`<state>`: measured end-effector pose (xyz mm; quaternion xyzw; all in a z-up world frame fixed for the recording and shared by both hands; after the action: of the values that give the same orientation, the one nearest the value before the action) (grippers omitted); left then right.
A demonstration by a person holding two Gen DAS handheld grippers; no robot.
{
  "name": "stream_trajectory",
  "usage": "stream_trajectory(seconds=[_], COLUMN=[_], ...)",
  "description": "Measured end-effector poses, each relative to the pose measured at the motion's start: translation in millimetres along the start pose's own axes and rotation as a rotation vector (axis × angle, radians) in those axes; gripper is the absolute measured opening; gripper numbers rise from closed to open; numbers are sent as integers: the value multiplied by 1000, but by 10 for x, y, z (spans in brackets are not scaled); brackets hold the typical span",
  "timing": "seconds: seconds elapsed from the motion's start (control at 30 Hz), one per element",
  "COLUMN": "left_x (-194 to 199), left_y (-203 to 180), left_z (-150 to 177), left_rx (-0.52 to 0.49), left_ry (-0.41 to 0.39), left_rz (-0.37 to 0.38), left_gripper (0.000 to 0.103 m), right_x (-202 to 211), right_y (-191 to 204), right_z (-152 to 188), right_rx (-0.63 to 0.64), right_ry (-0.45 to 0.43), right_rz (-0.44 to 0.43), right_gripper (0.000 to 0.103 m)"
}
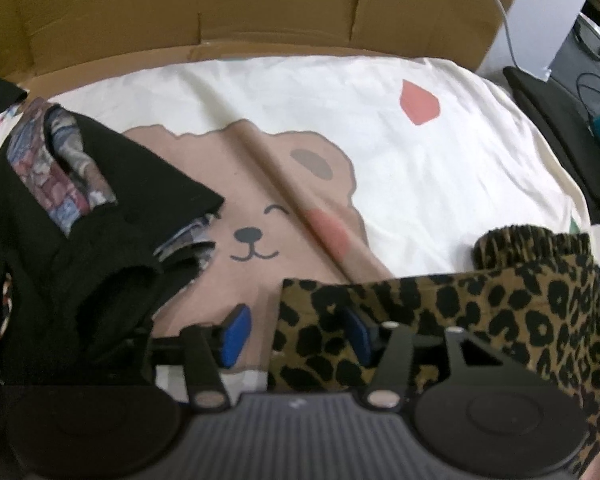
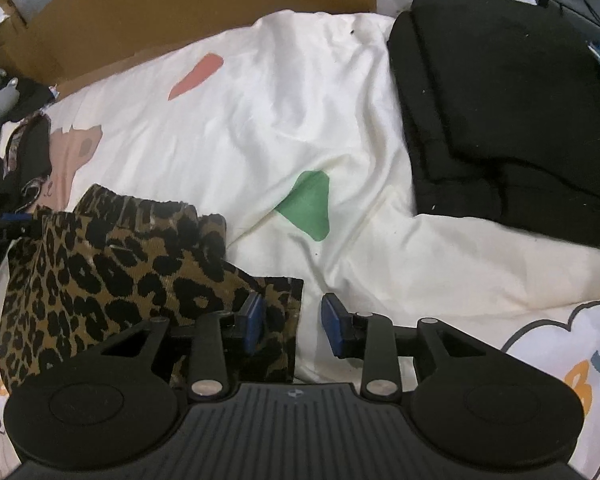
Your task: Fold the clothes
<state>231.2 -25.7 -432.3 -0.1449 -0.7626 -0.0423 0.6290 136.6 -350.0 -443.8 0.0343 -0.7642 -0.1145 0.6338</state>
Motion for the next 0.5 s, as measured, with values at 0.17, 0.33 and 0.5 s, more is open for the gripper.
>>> stream_trajectory(seconds=[0.17,0.33,0.5], left_x=[-26,-20,63], left_y=[-44,-123,-134], left_z=[-30,3,36], left_rx=[-13,-46,-37], left_ry=[7,18,-9], left_rz=[11,16,43], left_gripper=[49,32,11], right_x=[-26,87,316], right_y=[18,10,-44], right_z=[-24,1,34], right_rx=[22,10,-24], right_ry=[9,-18,-61], right_rz=[-6,-27,-50], right_gripper=[36,12,7])
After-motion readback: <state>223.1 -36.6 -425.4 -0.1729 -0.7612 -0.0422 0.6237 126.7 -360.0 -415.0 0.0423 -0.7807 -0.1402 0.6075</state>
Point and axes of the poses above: each gripper's, at about its wrist camera, not at the fingertips, and x roughly against the way its jaws point, y to its left, z to its underside, the point moved 7 cm from there along -x, roughly the way its jaws point, and after that the axes turned 15 degrees about y, right-handed, at the moved point
